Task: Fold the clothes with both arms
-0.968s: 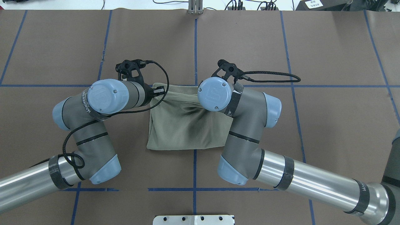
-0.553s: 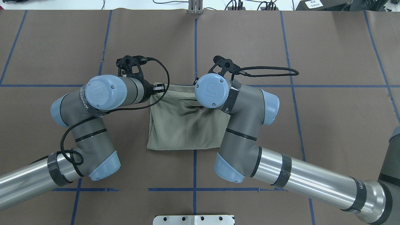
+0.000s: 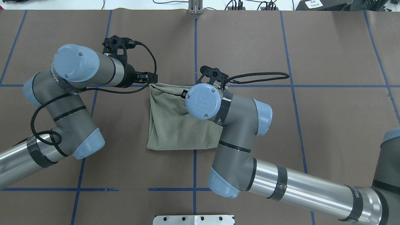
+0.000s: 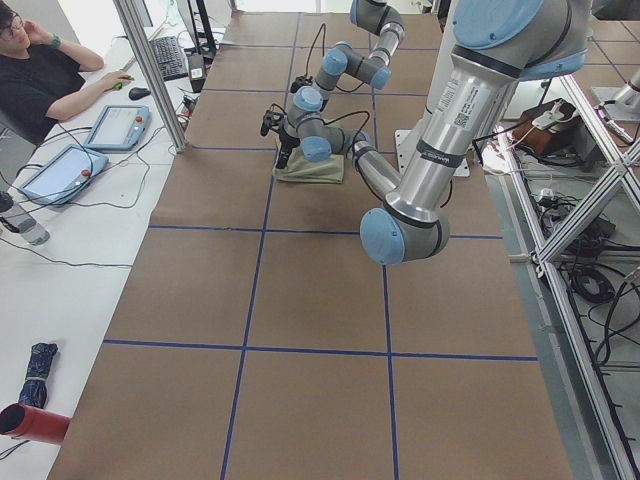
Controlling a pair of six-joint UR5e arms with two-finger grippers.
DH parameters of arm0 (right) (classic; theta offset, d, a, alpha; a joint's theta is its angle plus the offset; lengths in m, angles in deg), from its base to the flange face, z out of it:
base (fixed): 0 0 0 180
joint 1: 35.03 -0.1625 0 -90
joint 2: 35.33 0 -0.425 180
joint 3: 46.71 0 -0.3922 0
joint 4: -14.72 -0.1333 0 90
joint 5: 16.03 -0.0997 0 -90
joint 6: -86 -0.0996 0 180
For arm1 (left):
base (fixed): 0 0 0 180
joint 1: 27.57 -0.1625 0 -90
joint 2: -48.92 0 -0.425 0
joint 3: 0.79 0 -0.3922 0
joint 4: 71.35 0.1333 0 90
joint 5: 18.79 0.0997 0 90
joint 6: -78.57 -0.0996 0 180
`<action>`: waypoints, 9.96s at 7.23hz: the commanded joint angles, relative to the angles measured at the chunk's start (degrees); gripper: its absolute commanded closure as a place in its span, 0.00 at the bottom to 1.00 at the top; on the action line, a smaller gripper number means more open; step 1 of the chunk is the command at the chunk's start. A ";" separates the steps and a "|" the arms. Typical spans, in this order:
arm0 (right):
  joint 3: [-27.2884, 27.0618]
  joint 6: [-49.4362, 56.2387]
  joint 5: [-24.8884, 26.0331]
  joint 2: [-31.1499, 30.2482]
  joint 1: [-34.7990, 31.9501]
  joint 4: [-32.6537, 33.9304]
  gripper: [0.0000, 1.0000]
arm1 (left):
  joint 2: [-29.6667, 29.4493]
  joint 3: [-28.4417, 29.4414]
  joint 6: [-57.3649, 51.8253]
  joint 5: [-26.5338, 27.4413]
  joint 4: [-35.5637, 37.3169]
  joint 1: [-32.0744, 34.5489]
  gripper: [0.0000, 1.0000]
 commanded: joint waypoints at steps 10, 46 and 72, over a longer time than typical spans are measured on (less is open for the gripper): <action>21.21 19.95 0.03 5.78 -16.71 -0.28 0.00 | 0.58 -1.22 0.47 -0.44 0.01 0.17 0.00; -14.30 101.88 -45.12 -56.95 -66.19 10.00 0.00 | 36.26 -5.81 -75.64 -26.02 18.38 54.18 0.00; -14.21 101.79 -47.44 -58.90 -68.49 6.84 0.00 | 39.25 -7.55 -75.38 -32.35 26.64 50.53 0.00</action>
